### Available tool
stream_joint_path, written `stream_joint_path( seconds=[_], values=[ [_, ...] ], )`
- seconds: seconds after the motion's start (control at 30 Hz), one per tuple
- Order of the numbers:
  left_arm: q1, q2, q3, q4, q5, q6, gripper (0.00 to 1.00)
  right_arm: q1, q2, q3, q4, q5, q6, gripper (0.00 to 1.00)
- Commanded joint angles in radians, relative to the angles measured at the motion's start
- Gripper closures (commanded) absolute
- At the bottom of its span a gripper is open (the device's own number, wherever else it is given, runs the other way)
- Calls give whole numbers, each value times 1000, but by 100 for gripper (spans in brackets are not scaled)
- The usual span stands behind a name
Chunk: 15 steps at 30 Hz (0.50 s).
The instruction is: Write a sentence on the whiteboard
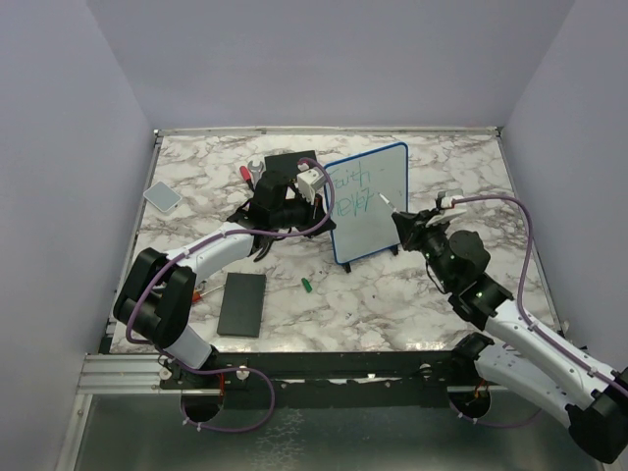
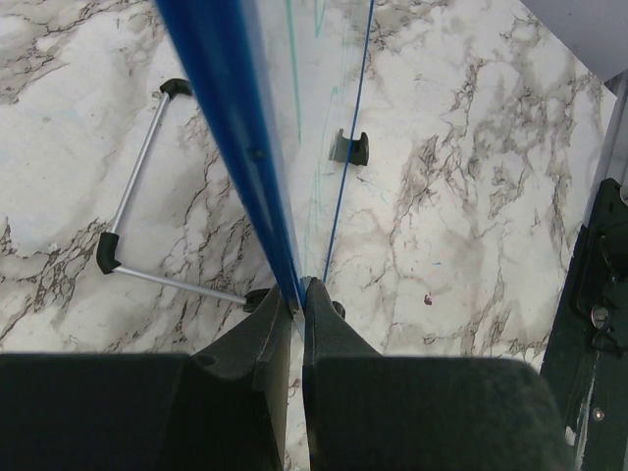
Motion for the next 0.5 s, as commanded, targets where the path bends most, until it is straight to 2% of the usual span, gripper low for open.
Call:
stream_joint_path(
  seconds=[0.0,0.47],
  values=[
    [-5,6,-4,-80,-48,37,100,-2,-23,0,-63,68,-12,99],
    [-5,1,-4,-82,-42,38,100,-37,41,36,10,58,-73,99]
  ],
)
